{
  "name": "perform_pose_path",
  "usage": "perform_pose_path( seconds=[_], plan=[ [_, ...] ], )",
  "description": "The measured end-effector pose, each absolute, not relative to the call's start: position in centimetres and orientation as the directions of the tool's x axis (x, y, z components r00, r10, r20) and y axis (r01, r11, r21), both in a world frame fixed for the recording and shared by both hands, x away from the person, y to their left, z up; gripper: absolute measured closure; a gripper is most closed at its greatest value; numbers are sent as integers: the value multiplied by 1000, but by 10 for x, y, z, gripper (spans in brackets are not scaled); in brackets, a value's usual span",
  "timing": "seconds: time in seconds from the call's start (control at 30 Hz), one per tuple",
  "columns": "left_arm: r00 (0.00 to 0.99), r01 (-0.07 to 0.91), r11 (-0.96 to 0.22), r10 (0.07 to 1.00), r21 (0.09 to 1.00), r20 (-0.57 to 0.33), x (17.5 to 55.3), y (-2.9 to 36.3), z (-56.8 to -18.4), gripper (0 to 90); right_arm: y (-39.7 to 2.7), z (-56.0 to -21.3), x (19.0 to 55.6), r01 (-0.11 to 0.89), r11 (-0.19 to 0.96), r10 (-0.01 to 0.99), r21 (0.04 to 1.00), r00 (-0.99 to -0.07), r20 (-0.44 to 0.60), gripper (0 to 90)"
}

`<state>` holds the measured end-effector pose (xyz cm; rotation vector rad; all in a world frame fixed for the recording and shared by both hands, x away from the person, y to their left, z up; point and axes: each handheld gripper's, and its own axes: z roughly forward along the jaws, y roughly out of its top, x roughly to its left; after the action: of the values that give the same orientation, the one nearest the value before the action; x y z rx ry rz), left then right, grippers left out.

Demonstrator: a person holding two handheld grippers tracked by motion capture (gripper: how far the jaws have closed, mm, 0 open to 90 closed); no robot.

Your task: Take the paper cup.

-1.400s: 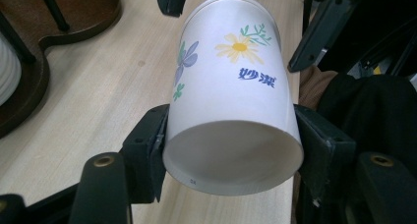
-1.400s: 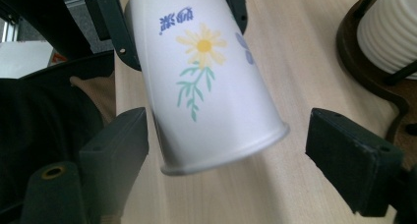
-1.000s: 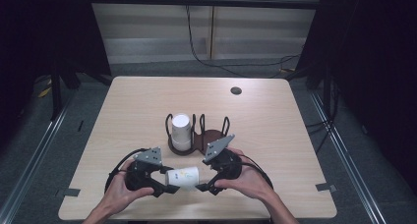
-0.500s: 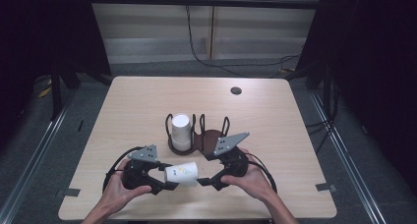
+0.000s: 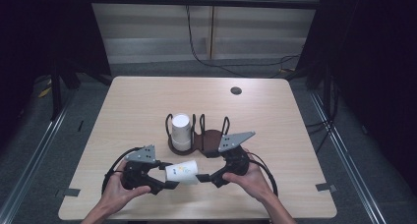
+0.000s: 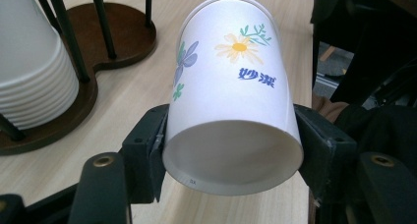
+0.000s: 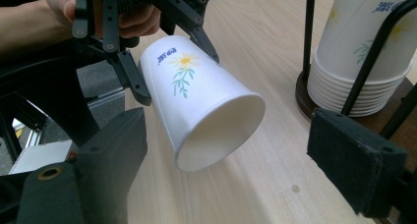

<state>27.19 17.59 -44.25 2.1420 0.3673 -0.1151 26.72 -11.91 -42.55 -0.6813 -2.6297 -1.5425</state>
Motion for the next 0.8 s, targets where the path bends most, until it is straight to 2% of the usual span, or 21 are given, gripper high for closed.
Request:
perform_pose_path(
  seconds=[0.8],
  plan=[
    [956, 284, -407, 193, 868, -222, 267, 172, -443, 365, -120, -430, 265, 374, 335, 336, 865, -905, 261, 136]
  ],
)
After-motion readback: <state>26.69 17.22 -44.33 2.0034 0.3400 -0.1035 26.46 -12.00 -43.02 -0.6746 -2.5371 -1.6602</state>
